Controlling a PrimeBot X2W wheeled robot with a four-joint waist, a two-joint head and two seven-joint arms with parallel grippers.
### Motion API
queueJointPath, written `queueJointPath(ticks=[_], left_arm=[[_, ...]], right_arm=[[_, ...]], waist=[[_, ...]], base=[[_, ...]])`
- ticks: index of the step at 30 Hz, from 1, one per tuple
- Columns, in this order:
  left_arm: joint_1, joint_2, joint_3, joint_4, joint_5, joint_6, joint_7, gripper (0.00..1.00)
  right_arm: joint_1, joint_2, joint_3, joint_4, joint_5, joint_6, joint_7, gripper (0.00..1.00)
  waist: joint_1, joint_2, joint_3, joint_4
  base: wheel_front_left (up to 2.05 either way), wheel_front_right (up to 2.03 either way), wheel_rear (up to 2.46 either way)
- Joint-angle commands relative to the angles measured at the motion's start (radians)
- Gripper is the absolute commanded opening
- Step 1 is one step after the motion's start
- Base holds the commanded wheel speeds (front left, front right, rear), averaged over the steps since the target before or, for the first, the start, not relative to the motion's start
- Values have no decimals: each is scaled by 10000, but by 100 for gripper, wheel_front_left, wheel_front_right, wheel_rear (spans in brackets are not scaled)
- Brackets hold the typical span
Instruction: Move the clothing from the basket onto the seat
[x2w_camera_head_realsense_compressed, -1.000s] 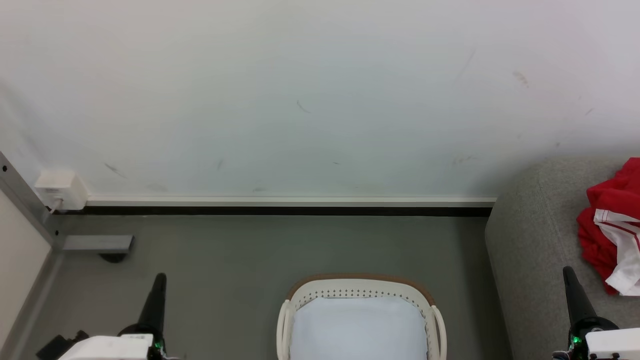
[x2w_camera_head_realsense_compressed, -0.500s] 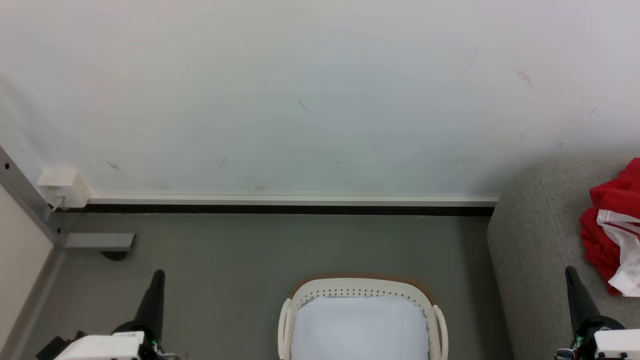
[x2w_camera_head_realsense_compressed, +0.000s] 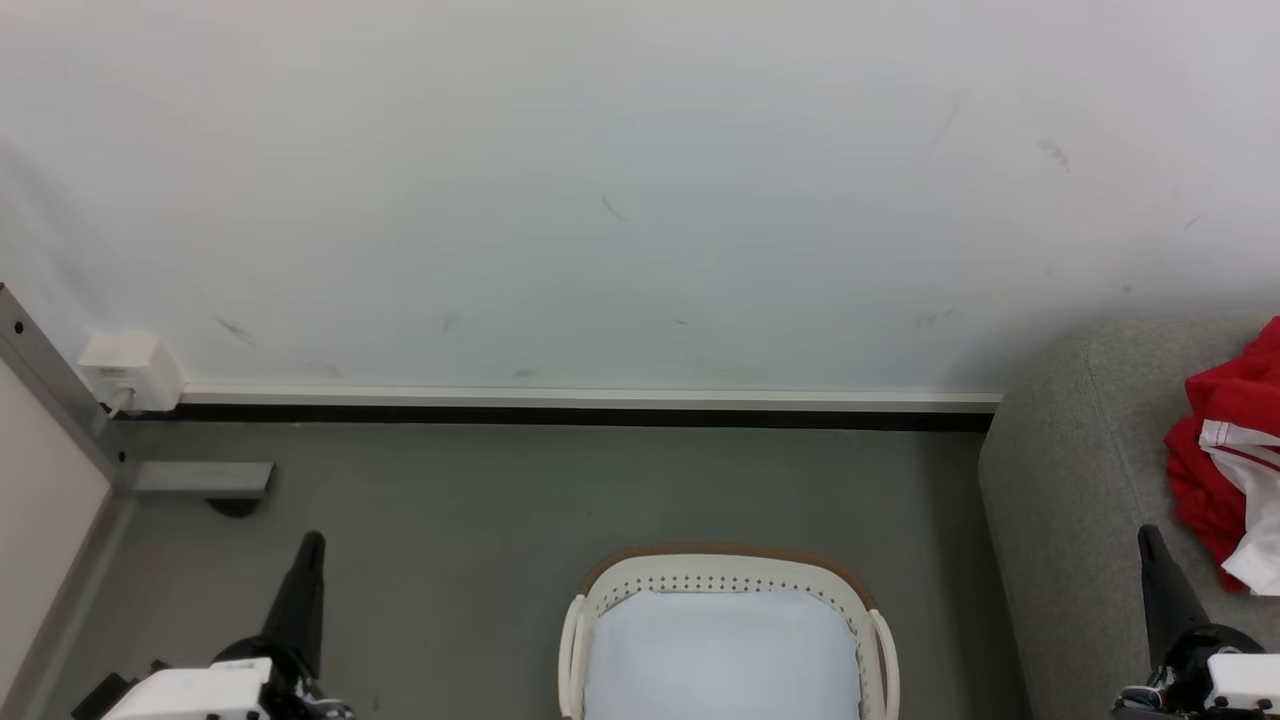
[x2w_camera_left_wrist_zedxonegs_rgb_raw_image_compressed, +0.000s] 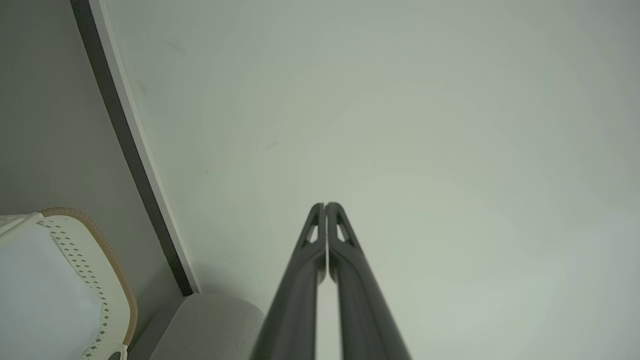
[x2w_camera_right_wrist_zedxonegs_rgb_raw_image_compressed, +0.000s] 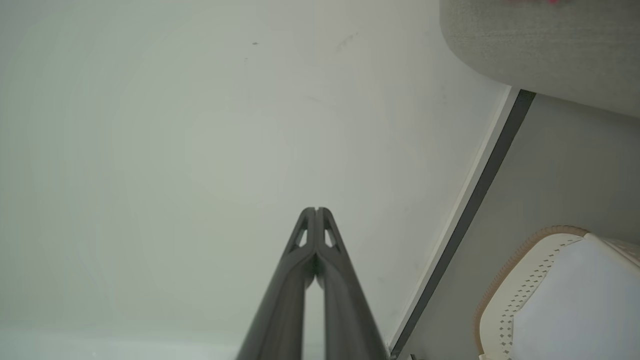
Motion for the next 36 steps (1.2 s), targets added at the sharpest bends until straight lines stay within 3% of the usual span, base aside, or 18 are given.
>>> queueJointPath(ticks=[1,36], left_arm=[[-106,18,40,-44,-269,-42,63,0],[-91,20,34,-41,-226,-36,60,0]], right_arm=[[-79,35,-72,13,178,-21,74,0],[-72,42,-78,13,109,-21,68,0]], waist=[[0,0,4,7],[0,0,4,7]], base=[[0,0,0],[0,0,0]])
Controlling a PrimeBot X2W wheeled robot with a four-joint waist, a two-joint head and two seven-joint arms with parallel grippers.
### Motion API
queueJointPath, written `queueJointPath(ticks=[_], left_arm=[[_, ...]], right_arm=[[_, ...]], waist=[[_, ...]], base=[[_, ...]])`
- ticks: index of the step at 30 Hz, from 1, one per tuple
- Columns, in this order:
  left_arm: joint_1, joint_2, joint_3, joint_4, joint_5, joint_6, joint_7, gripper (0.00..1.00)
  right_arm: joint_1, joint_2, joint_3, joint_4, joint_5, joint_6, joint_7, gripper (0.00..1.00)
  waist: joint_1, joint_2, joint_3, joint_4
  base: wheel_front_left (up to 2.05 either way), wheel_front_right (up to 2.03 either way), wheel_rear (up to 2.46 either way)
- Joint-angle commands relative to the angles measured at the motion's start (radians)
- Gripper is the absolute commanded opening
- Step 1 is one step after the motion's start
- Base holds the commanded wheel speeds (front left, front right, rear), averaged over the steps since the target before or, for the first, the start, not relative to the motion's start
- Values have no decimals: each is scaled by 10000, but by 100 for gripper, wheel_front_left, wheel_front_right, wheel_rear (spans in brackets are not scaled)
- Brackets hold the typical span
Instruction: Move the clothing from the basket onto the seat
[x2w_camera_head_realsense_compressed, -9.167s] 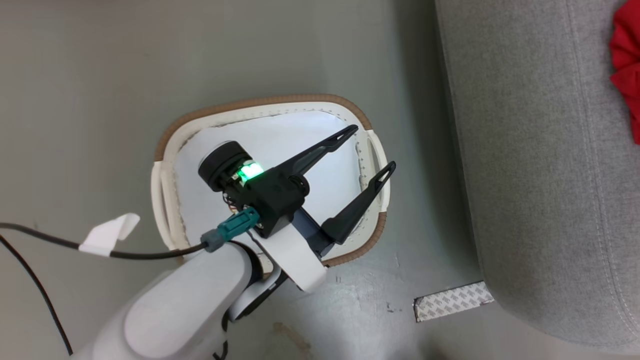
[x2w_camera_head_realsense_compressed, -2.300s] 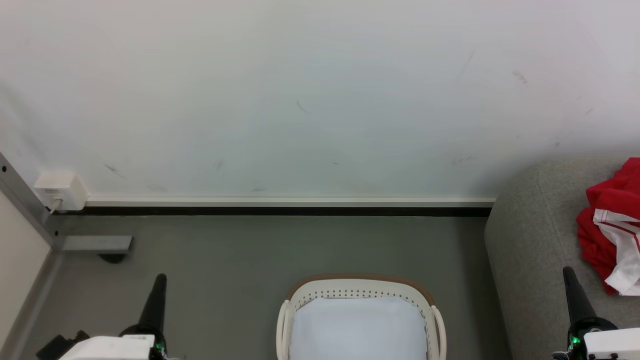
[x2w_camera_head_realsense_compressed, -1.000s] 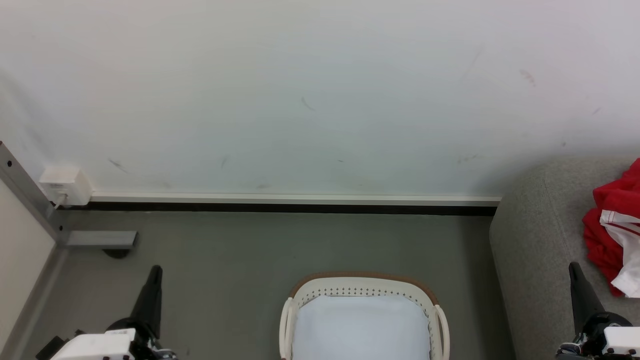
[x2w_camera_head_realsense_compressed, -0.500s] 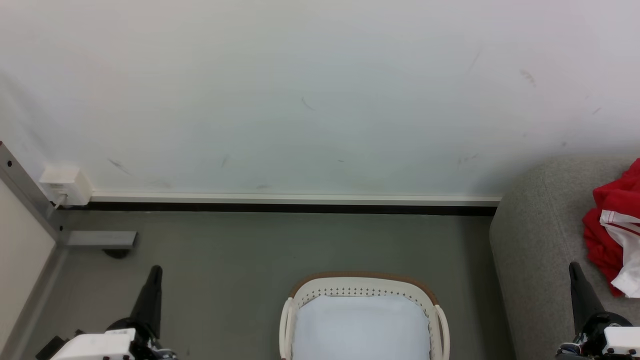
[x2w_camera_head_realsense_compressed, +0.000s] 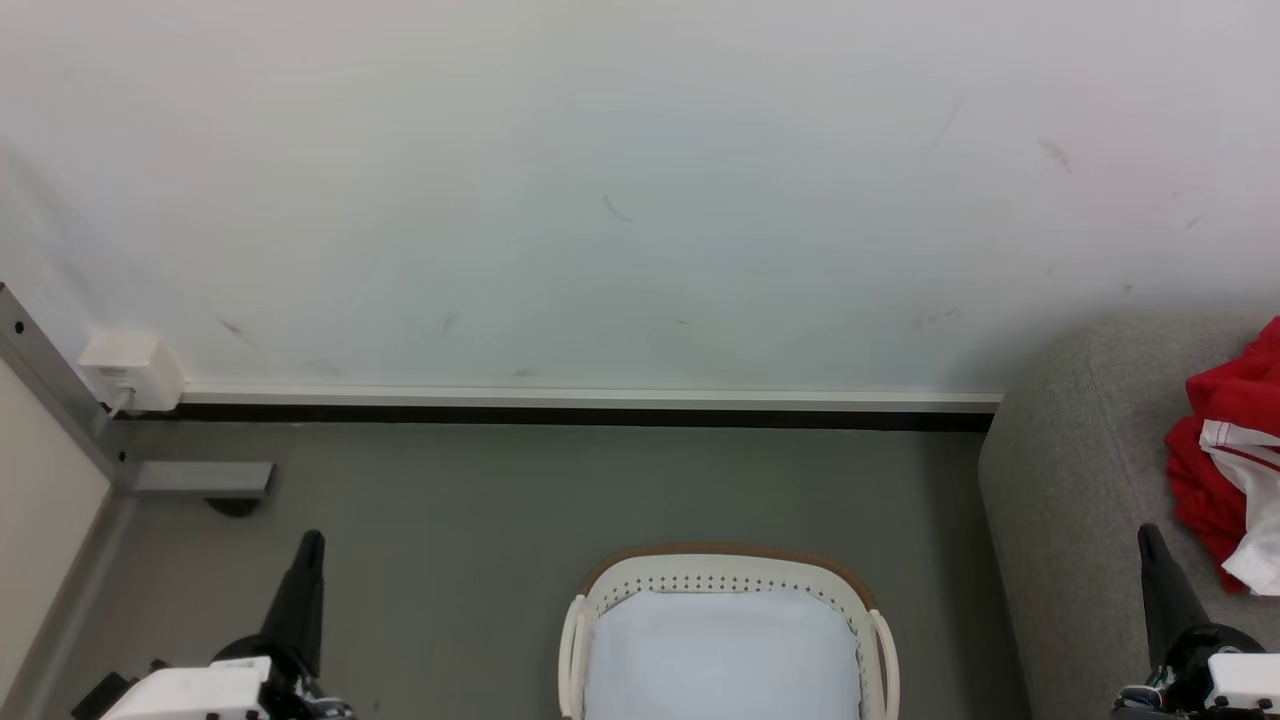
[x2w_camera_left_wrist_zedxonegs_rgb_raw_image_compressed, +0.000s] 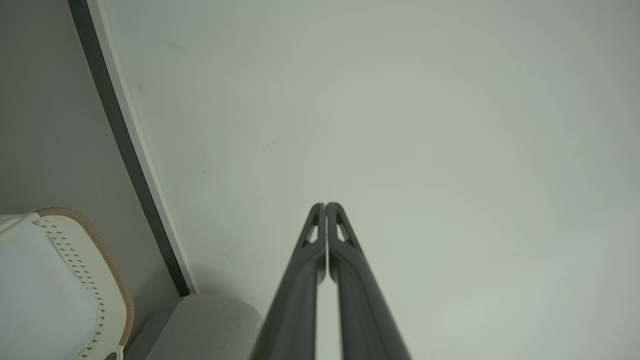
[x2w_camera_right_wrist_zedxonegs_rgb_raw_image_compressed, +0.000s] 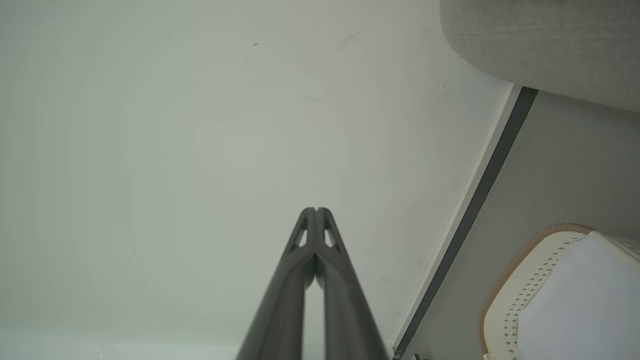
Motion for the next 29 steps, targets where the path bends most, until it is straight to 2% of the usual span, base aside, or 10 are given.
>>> queueJointPath(ticks=[1,29], left_arm=[[-67,21,21,-36,-134,-28,50,0],[-67,21,21,-36,-133,-28,50,0]], right_arm=[[-43,25,-42,11,-25,-21,28,0],[-44,29,-52,10,-40,-21,17,0]], waist=[[0,-1,0,0],[0,-1,0,0]], base=[[0,0,0],[0,0,0]])
